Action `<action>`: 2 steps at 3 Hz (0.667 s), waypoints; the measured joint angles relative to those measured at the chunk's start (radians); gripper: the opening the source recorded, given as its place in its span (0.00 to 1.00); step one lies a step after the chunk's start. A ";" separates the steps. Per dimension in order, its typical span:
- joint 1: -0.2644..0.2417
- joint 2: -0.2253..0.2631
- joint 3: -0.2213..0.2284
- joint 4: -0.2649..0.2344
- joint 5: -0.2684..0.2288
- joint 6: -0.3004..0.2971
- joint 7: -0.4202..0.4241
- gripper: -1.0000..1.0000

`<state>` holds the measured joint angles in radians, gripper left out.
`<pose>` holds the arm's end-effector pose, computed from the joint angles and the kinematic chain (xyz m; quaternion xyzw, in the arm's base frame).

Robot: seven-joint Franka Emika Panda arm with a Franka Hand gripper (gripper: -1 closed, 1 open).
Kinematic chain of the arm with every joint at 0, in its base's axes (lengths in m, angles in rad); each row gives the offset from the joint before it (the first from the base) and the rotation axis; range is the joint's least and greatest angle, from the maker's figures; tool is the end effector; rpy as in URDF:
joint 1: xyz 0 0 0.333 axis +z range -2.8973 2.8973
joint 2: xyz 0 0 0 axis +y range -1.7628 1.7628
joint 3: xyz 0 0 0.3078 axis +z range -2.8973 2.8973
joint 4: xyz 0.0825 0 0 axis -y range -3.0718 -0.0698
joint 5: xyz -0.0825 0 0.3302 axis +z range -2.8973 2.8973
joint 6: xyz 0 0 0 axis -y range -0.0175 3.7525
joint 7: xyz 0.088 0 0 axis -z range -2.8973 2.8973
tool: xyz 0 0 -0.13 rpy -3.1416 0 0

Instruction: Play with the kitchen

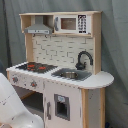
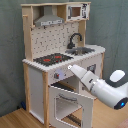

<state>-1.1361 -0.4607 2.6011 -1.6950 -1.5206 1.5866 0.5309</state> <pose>0.1357 0.5911 0.4650 0.4704 0.4353 0.5254 0.5597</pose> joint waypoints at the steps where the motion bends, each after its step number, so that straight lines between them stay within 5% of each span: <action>1: -0.017 -0.086 0.001 0.085 0.001 0.052 -0.018 1.00; 2: -0.034 -0.158 0.002 0.146 0.015 0.098 -0.022 1.00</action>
<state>-1.1698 -0.6189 2.6027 -1.5493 -1.5059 1.6847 0.5092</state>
